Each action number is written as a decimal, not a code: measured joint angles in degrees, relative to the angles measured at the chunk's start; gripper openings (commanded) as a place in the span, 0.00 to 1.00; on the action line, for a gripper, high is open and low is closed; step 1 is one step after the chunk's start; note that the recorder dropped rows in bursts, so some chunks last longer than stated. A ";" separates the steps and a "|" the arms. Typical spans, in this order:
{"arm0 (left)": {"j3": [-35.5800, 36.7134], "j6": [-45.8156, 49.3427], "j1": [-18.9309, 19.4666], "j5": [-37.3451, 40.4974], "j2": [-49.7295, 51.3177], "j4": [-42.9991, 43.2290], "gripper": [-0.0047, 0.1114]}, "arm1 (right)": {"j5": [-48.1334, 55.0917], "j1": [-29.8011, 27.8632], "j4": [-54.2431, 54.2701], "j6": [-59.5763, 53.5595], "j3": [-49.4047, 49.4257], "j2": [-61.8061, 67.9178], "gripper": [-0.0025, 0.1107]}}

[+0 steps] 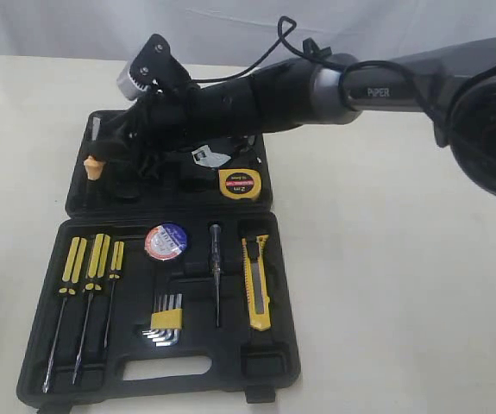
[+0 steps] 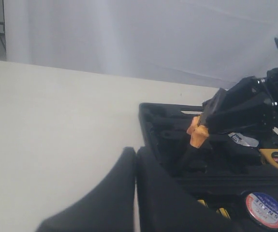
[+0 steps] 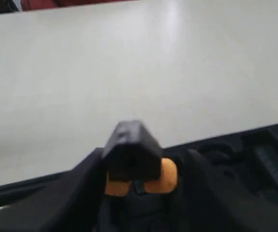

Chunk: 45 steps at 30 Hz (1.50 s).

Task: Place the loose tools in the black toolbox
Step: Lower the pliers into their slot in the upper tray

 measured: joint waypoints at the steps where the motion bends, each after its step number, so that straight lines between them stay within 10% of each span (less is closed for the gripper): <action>1: 0.00 0.00 0.00 0.00 0.00 0.00 0.04 | -0.38 0.00 -1.47 1.08 0.00 0.00 0.60; 29: 0.00 0.00 0.00 0.00 0.00 0.00 0.04 | 1.81 0.00 -46.92 48.68 0.00 -8.58 0.61; 45: 0.00 0.00 0.00 0.00 0.00 0.00 0.04 | 0.39 3.03 -51.84 50.19 -0.39 -5.13 0.61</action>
